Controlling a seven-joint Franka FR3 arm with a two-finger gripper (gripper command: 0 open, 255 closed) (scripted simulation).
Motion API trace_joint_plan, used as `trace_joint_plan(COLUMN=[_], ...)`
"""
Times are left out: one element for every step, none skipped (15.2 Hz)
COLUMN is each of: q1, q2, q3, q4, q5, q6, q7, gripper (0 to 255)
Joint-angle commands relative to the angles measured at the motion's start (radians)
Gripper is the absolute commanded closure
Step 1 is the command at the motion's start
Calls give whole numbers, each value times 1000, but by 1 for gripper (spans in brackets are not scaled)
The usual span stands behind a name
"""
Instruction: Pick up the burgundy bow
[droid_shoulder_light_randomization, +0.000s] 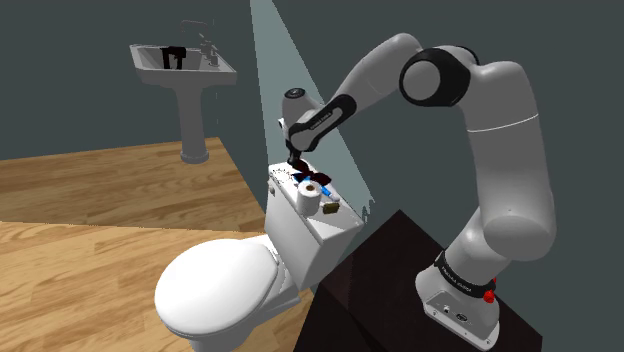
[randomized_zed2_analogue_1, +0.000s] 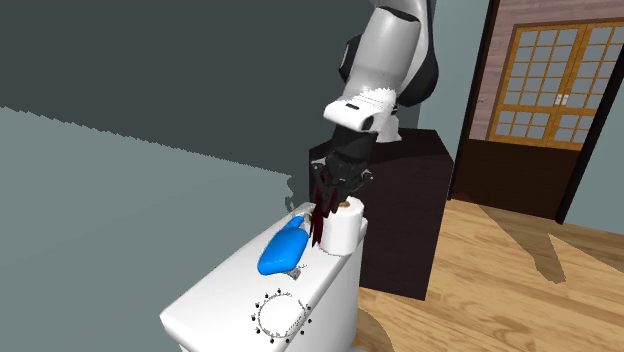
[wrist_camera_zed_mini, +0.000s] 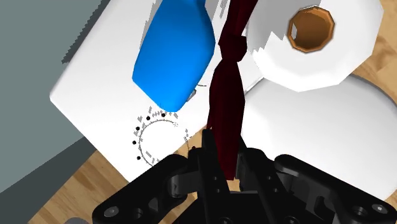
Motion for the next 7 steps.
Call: trace_joint_plan(q1=[0, -1, -1, -1, -2, -2, -2], q2=[-24, -34, -44, -54, -64, -66, -66], q3=[2, 3, 4, 5, 6, 7, 7], q4=[-9, -11, -13, -14, -16, -16, -16], q5=[2, 4, 5, 7, 9, 9, 9], q6=[-15, -23, -31, -39, -48, -49, -49], q7=[-5, -8, -12, -15, -18, -19, -19], gripper=[255, 255, 255, 255, 255, 255, 255])
